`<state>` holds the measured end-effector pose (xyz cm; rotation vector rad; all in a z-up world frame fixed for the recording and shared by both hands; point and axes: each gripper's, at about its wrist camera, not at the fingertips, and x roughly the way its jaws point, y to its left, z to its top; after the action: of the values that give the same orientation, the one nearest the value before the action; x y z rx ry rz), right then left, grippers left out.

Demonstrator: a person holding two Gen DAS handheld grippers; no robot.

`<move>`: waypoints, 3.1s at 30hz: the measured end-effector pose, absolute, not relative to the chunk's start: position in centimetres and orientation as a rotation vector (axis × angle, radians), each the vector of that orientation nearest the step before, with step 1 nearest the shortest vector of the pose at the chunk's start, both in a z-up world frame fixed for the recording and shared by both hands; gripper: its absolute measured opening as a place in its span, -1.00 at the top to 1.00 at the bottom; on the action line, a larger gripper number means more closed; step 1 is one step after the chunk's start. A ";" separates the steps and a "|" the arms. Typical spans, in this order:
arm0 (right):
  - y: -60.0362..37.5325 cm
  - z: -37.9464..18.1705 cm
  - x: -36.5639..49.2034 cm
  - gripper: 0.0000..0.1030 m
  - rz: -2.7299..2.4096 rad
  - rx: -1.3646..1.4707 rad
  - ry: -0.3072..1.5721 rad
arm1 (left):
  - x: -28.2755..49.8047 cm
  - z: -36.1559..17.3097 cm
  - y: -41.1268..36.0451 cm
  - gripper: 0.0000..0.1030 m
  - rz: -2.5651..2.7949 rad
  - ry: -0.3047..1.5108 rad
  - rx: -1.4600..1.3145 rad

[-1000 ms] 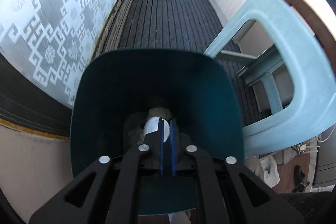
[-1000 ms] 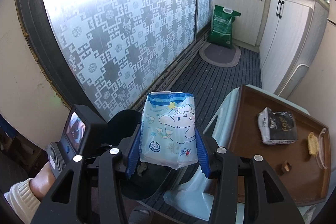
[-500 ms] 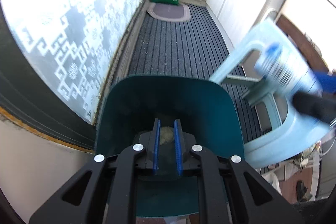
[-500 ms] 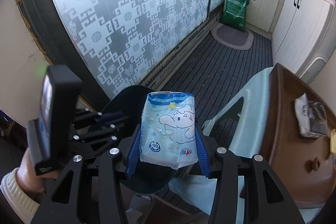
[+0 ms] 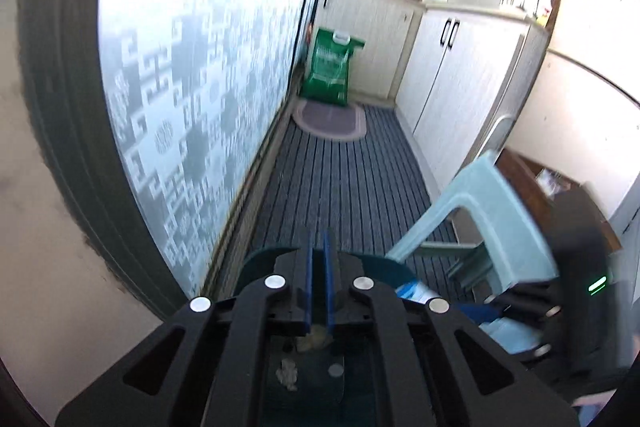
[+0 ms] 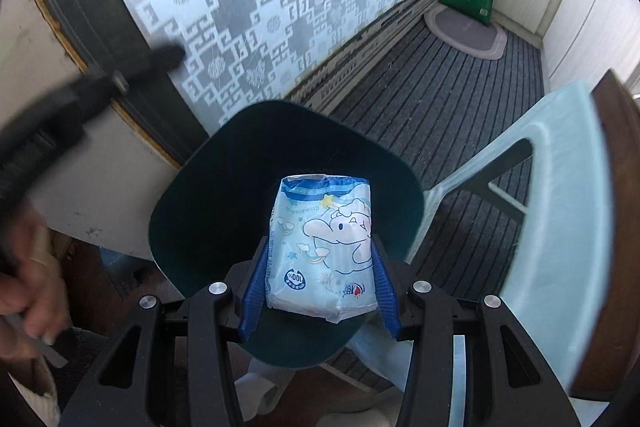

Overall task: Collect trash
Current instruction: 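Lower the wipes pack into the teal bin and open the right gripper, then move both tools back over the tray, then grasp the brown nut shell with the left gripper while the right tool approaches the clear lid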

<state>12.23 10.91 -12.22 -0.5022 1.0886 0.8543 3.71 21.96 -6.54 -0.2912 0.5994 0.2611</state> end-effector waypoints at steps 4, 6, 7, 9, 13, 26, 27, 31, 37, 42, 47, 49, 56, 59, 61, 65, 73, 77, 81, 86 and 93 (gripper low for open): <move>11.4 -13.3 11.9 0.07 0.855 -0.510 1.108 | 2.8 -4.8 21.5 0.89 0.235 0.506 -0.282; 11.7 -13.8 11.7 0.07 0.873 -0.501 1.131 | 2.3 -3.9 21.0 0.89 0.235 0.456 -0.270; 11.9 -14.0 11.5 0.06 0.876 -0.504 1.136 | 2.0 -3.5 20.9 0.89 0.231 0.430 -0.269; 12.3 -14.6 11.1 0.05 0.888 -0.524 1.145 | 1.5 -2.8 20.6 0.89 0.215 0.393 -0.274; 12.7 -15.5 10.4 -0.11 0.903 -0.552 1.157 | 1.0 -1.4 19.7 0.74 0.204 0.339 -0.253; 11.2 -10.0 11.0 -0.12 0.947 -0.401 1.028 | -0.5 1.0 18.8 0.25 0.140 0.209 -0.305; 10.8 -9.2 11.1 -0.12 0.952 -0.383 1.012 | -0.8 1.2 18.8 0.21 0.132 0.190 -0.325; 8.9 -6.1 11.2 -0.05 0.963 -0.332 0.935 | -1.2 1.6 19.1 0.09 0.115 0.144 -0.377; 5.2 -1.7 10.9 0.06 0.922 -0.321 0.784 | -0.4 2.0 18.1 0.01 0.094 0.142 -0.380; 1.2 0.0 12.4 0.13 0.870 -0.283 0.745 | 0.7 2.2 16.3 -0.07 0.055 0.156 -0.354; -3.1 0.6 14.3 0.15 0.802 -0.238 0.736 | 2.5 1.9 13.3 -0.25 -0.028 0.217 -0.295; -4.8 0.6 14.8 0.15 0.779 -0.225 0.737 | 3.6 1.4 12.2 -0.27 -0.057 0.261 -0.287; -10.9 1.1 17.1 0.21 0.678 -0.171 0.721 | 6.5 1.1 7.4 -0.27 -0.103 0.350 -0.257; -13.2 1.4 17.8 0.21 0.646 -0.156 0.710 | 7.5 1.0 5.1 -0.29 -0.123 0.370 -0.225; -14.5 1.4 18.3 0.21 0.632 -0.137 0.710 | 8.2 0.8 3.2 -0.29 -0.136 0.388 -0.198; -17.2 1.3 19.2 0.21 0.604 -0.112 0.707 | 9.9 0.2 0.5 -0.29 -0.156 0.442 -0.191; -20.9 0.6 20.6 0.38 0.560 -0.093 0.721 | 13.3 -1.7 -3.3 -0.18 -0.184 0.561 -0.191; -21.8 0.4 20.6 0.38 0.561 -0.095 0.724 | 15.1 -2.5 -4.8 -0.13 -0.152 0.596 -0.149; -22.7 0.3 20.9 0.38 0.559 -0.101 0.728 | 16.6 -3.8 -5.5 -0.02 -0.094 0.665 -0.123; -23.8 0.2 21.0 0.38 0.550 -0.107 0.727 | 17.9 -5.1 -6.7 0.05 -0.055 0.722 -0.073; -24.0 -0.5 21.2 0.38 0.553 -0.174 0.727 | 18.5 -5.4 -6.7 0.32 -0.010 0.725 -0.073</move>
<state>21.17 -23.99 -0.45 -0.1738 0.7273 0.5534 18.54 -6.70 -5.36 -0.0728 0.7250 -0.0096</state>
